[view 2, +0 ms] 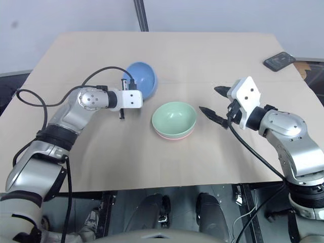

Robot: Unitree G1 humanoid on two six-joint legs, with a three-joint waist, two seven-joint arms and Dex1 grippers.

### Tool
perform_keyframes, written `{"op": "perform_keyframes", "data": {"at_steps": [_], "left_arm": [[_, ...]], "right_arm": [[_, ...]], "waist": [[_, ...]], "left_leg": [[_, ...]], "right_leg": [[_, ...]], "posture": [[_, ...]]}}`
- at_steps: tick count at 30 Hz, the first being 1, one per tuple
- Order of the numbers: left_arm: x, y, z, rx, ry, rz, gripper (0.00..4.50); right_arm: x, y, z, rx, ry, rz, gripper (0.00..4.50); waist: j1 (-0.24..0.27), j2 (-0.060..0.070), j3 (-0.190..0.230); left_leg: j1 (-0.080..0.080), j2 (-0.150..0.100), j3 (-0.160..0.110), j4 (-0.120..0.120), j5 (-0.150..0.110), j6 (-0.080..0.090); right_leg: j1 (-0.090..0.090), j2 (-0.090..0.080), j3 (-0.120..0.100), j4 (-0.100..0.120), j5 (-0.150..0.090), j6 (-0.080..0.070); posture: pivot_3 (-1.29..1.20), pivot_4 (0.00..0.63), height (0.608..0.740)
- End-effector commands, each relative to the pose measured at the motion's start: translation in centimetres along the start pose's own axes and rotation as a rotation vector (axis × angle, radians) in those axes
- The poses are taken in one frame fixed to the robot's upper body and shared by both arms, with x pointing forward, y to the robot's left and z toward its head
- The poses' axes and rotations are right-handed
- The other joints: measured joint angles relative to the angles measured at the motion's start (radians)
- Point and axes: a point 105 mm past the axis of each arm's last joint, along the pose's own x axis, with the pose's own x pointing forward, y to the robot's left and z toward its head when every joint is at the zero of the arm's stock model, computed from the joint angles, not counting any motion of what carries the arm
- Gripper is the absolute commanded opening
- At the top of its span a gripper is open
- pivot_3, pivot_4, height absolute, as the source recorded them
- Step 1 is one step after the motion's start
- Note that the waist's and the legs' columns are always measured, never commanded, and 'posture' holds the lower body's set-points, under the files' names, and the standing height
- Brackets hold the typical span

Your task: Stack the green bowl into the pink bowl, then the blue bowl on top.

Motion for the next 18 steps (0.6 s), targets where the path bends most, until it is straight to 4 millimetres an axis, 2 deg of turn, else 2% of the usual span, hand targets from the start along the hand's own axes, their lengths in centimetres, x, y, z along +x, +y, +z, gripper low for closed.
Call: {"op": "perform_keyframes", "data": {"at_steps": [1,3,5,10,13,14,15,18], "left_arm": [[-2.1,2.7,5.0,0.063,-0.216,0.077,0.02],[-2.9,2.7,7.2,0.087,-0.316,0.054,0.02],[-4.0,1.4,9.4,0.146,-0.426,-0.034,0.02],[-5.7,-1.4,12.1,0.189,-0.58,-0.223,0.02],[-5.9,-1.9,12.5,0.172,-0.611,-0.281,0.02],[-5.9,-2.0,12.5,0.164,-0.608,-0.296,0.68],[-5.8,-2.0,12.4,0.165,-0.604,-0.299,0.9],[-5.8,-1.4,12.6,0.135,-0.606,-0.262,2.22]], "right_arm": [[-2.0,-1.2,-0.2,-0.023,0.006,-0.087,3.88],[-2.9,-1.6,-1.2,-0.014,0.037,-0.122,3.88],[-4.2,-2.1,-2.4,-0.016,0.078,-0.172,3.88],[-5.8,-3.0,-3.7,-0.02,0.128,-0.239,3.88],[-5.9,-3.2,-3.9,-0.025,0.134,-0.252,3.88],[-5.9,-3.2,-3.9,-0.026,0.133,-0.252,3.88],[-5.9,-3.2,-3.8,-0.026,0.131,-0.252,3.88],[-5.8,-2.9,-3.6,-0.02,0.122,-0.244,3.88]], "waist": [[0.002,0.0,0.0],[0.003,0.0,0.0],[0.002,0.0,0.0],[-0.006,0.0,0.0],[-0.005,0.0,0.0],[-0.004,0.0,0.0],[-0.003,0.0,0.0],[-0.002,0.0,0.0]], "left_leg": [[0.0,0.0,-0.001,0.0,0.0,0.0],[-0.001,0.0,-0.002,0.0,0.0,0.001],[-0.001,-0.001,-0.002,0.001,-0.001,0.001],[0.003,0.0,0.001,0.001,0.0,0.001],[0.004,0.0,0.001,0.001,0.0,0.0],[0.004,0.0,0.001,0.001,0.0,0.0],[0.004,0.0,0.001,0.001,0.0,0.0],[0.004,0.0,0.001,0.002,0.0,0.0]], "right_leg": [[0.0,0.0,0.0,0.0,0.0,0.0],[0.0,-0.001,-0.001,0.0,0.0,0.0],[0.001,-0.001,0.0,0.0,0.0,0.0],[0.001,0.0,0.002,0.002,0.0,0.0],[0.001,0.001,0.003,0.004,-0.001,0.001],[0.001,0.001,0.003,0.004,-0.002,0.003],[0.001,0.001,0.004,0.004,-0.002,0.003],[0.001,0.001,0.004,0.004,-0.001,0.002]], "posture": [[0.0,0.15,0.74],[0.0,0.15,0.74],[0.0,0.15,0.74],[0.0,0.15,0.74],[0.0,0.15,0.74],[0.0,0.15,0.74],[0.0,0.15,0.74],[0.0,0.15,0.74]]}}
